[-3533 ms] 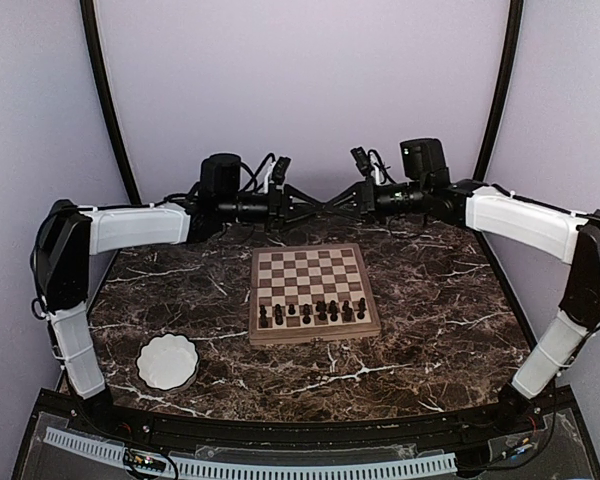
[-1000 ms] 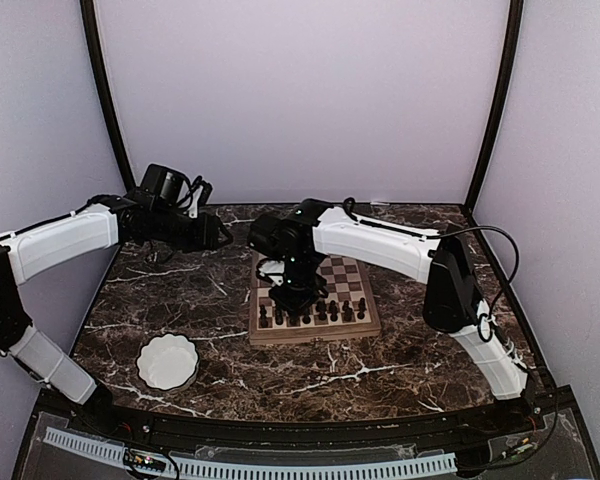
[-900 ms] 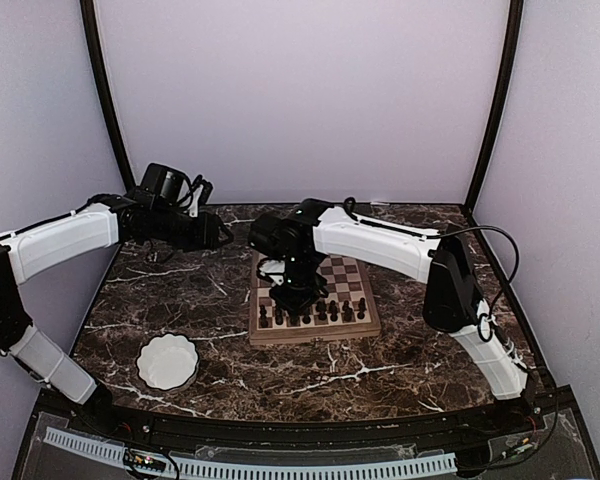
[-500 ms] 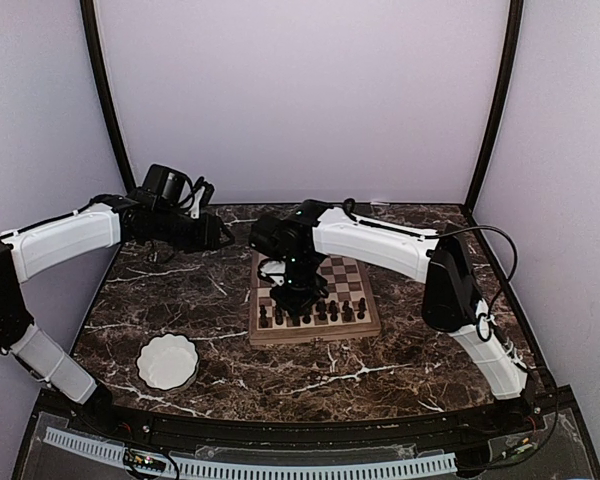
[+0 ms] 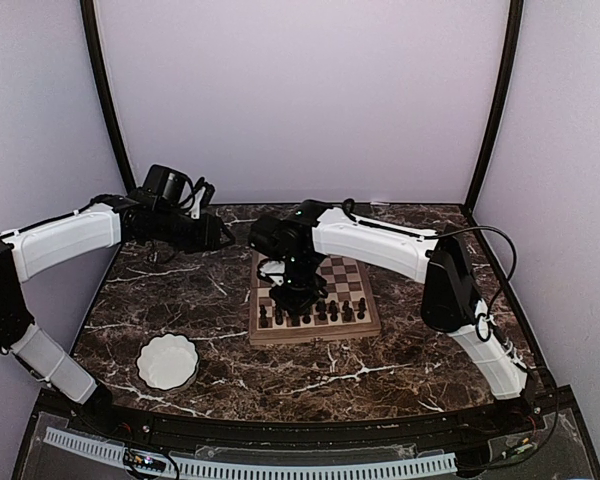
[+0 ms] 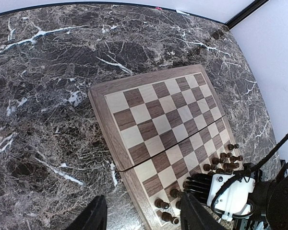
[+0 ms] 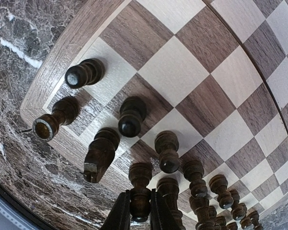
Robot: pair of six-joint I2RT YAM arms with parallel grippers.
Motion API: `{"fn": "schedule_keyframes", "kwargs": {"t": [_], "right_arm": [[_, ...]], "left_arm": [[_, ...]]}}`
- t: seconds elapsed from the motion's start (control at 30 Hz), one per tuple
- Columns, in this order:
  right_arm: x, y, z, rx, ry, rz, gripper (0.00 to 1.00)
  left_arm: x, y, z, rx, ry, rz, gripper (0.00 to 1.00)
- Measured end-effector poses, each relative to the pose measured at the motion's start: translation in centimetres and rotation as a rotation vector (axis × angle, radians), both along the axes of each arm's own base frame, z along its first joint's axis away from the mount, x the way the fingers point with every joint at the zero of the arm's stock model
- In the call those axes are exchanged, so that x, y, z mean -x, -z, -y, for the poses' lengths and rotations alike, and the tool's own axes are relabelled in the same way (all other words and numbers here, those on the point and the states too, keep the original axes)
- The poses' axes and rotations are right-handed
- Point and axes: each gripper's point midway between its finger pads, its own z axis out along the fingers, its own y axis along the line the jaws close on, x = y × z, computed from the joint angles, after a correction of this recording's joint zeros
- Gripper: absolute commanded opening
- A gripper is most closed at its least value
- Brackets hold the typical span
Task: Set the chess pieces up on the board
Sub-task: Place the bishop on f8, then reset both arms
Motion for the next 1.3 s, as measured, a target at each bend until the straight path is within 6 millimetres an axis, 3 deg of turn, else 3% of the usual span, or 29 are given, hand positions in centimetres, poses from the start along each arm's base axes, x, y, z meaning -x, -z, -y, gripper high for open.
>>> {"fn": "schedule_keyframes", "kwargs": {"t": [0.57,1.03,1.17,1.3], "right_arm": [[0.0,0.0,-0.5,-0.017,-0.002,-0.005,0.14],[-0.3,-0.4,-0.5,-0.026,0.006,-0.003,0.3],[-1.1,-3.0,-0.1,-0.074,0.022,0.024,0.34],[-2.9,-9.3,1.0,-0.185,0.053,0.116,0.4]], "left_arm": [[0.1,0.2,0.2,0.006,0.01,-0.011,0.54],[0.2,0.4,0.2,-0.004,0.015,-0.015,0.54],[0.0,-0.2,-0.2,-0.027,0.009,-0.006,0.55],[-0.3,-0.5,-0.8,-0.059,-0.015,0.005,0.56]]}}
